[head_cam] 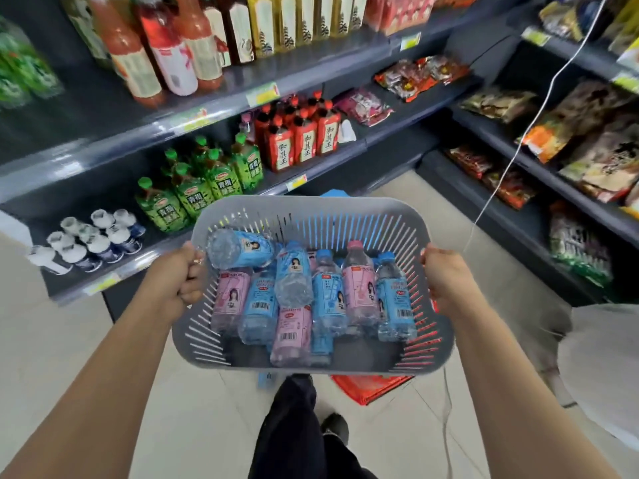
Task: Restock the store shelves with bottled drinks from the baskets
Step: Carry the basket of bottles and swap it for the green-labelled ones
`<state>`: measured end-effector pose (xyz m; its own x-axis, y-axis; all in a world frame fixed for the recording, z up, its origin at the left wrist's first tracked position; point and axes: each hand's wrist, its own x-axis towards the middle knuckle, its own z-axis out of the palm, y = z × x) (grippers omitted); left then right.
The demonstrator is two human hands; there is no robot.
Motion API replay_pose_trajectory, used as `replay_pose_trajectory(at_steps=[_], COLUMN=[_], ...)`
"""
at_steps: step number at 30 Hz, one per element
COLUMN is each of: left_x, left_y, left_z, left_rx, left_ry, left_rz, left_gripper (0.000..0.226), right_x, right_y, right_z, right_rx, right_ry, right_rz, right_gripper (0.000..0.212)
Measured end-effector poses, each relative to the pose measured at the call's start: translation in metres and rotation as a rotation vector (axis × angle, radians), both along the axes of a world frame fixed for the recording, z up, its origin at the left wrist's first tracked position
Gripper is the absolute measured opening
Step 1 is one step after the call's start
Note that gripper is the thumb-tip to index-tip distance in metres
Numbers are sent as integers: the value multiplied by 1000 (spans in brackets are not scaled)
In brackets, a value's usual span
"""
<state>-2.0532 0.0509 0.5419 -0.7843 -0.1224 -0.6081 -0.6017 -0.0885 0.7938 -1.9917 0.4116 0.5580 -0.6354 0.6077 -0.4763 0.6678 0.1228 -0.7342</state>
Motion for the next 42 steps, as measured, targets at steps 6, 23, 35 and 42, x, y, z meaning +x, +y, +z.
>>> replay_pose_trajectory(at_steps=[6, 23, 35, 42], left_x=[-92, -332, -417, -433], left_y=[44, 144, 186, 184], left_z=[-33, -139, -203, -221], left_rx=[-46, -206, -385, -577], left_ry=[-58, -62, 23, 160], left_rz=[-79, -307, -345, -433], left_gripper=[31, 31, 31, 35], right_x=[-60, -214, -267, -279], right_y=[39, 95, 97, 96], right_z=[-31, -142, -217, -230], right_rx=[6, -7, -16, 113], right_ry=[-56, -138, -132, -223], right_rz=[-54, -322, -445, -447], right_gripper=[35, 41, 42, 52])
